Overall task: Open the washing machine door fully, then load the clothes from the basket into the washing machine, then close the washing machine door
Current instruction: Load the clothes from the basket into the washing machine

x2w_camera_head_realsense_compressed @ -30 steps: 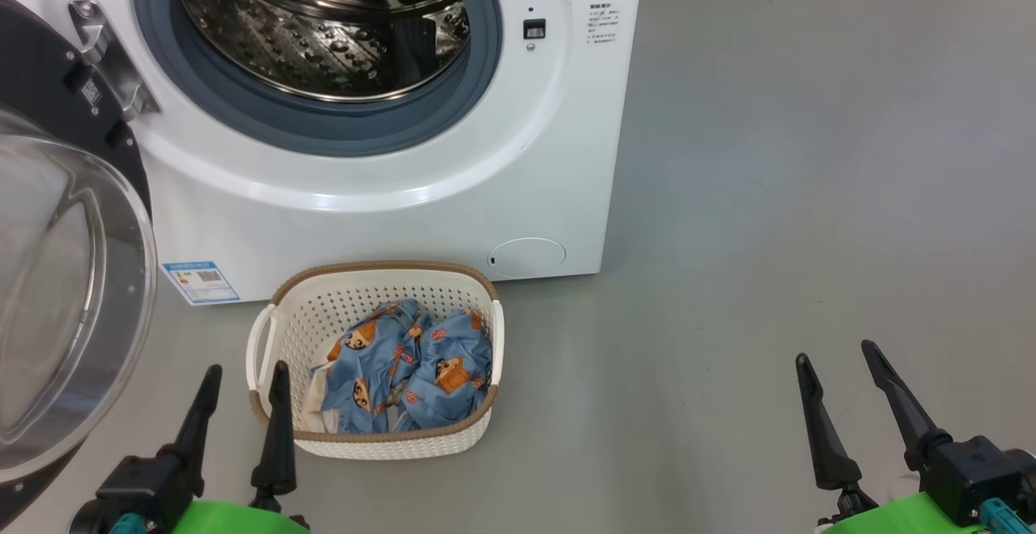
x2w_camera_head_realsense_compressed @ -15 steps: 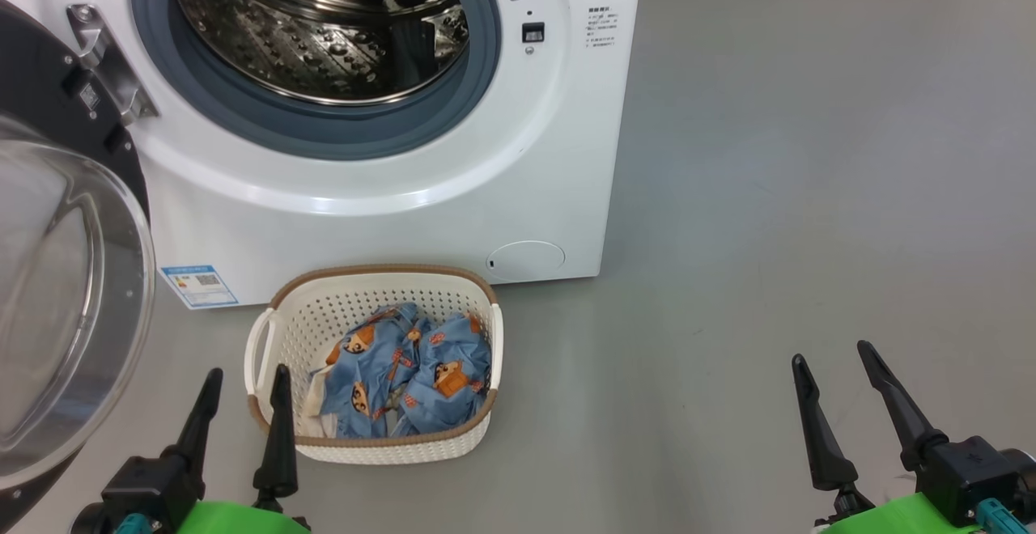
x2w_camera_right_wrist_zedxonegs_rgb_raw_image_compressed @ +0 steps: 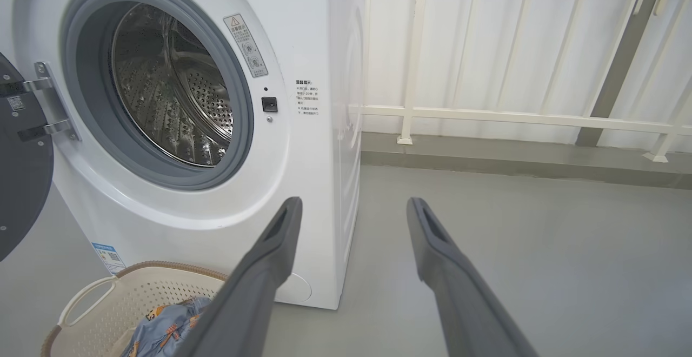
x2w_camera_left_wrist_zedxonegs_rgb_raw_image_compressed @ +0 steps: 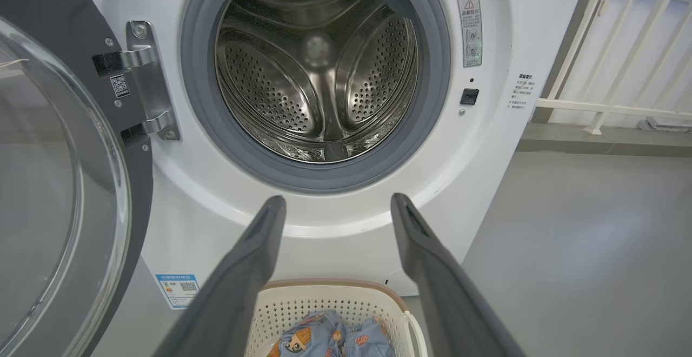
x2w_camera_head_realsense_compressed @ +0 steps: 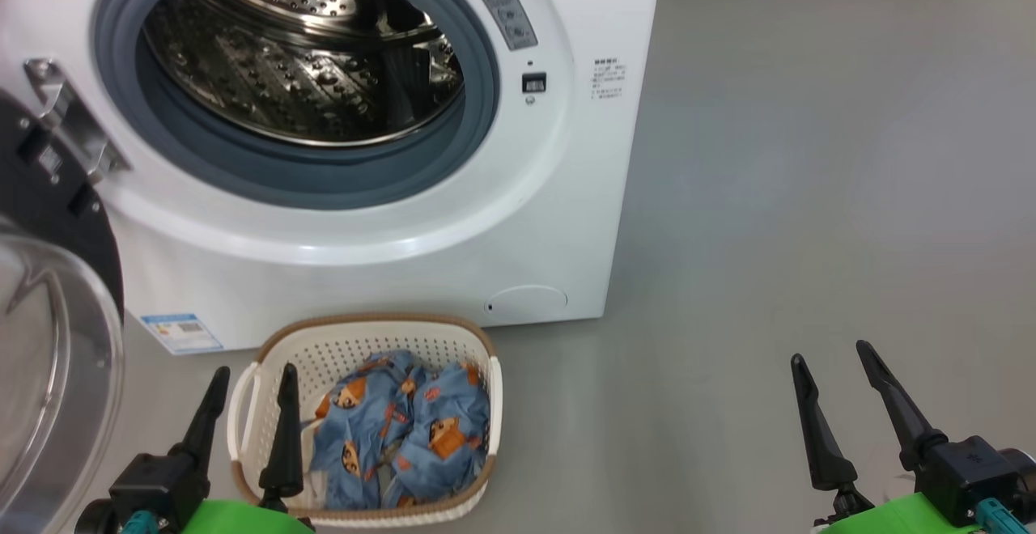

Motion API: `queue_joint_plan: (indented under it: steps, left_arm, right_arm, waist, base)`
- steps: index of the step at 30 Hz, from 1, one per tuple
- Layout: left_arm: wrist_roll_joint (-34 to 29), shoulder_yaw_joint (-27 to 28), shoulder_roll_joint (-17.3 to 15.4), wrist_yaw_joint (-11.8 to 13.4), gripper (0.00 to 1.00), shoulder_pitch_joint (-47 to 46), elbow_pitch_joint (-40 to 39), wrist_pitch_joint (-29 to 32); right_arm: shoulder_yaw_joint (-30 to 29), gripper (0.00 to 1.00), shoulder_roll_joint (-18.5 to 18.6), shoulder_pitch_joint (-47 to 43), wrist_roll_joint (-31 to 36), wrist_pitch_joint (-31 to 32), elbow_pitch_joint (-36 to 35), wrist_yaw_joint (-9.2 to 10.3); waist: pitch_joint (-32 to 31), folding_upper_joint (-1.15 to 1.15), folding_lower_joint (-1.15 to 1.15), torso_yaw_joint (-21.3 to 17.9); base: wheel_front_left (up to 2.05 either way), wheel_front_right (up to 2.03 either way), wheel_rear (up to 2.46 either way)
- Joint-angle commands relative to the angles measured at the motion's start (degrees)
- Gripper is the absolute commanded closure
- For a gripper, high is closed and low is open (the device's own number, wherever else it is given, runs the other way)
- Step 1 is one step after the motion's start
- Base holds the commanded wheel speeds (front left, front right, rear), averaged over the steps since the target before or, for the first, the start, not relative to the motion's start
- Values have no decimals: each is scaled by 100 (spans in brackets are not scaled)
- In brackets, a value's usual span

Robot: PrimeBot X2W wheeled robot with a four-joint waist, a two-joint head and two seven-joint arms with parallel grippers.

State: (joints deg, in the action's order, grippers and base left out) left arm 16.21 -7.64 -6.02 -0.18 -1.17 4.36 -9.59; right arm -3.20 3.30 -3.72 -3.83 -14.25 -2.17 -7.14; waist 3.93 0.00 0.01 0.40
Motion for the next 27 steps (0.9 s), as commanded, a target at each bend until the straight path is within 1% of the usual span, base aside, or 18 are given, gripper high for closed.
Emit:
queue_joint_plan:
  steps: [1, 8, 27]
  left_arm:
    - [-53, 176, -134, 25, 0, -115, -188, -2]
    - [-37, 139, -160, 47, 0, -104, -222, -4]
    - [81, 50, -198, 74, 0, -66, -218, 107]
  right_arm:
    - [120, 0, 22, 64, -84, -74, -138, -35]
    - [137, 0, 15, 62, -71, -74, -143, -35]
    - [150, 0, -15, 55, -76, -74, -111, -35]
  waist:
    - [0, 0, -1, 2]
    - [2, 0, -1, 8]
    - [-50, 0, -1, 36]
  base:
    - [139, -139, 0]
    - [82, -82, 0]
    - [1, -1, 0]
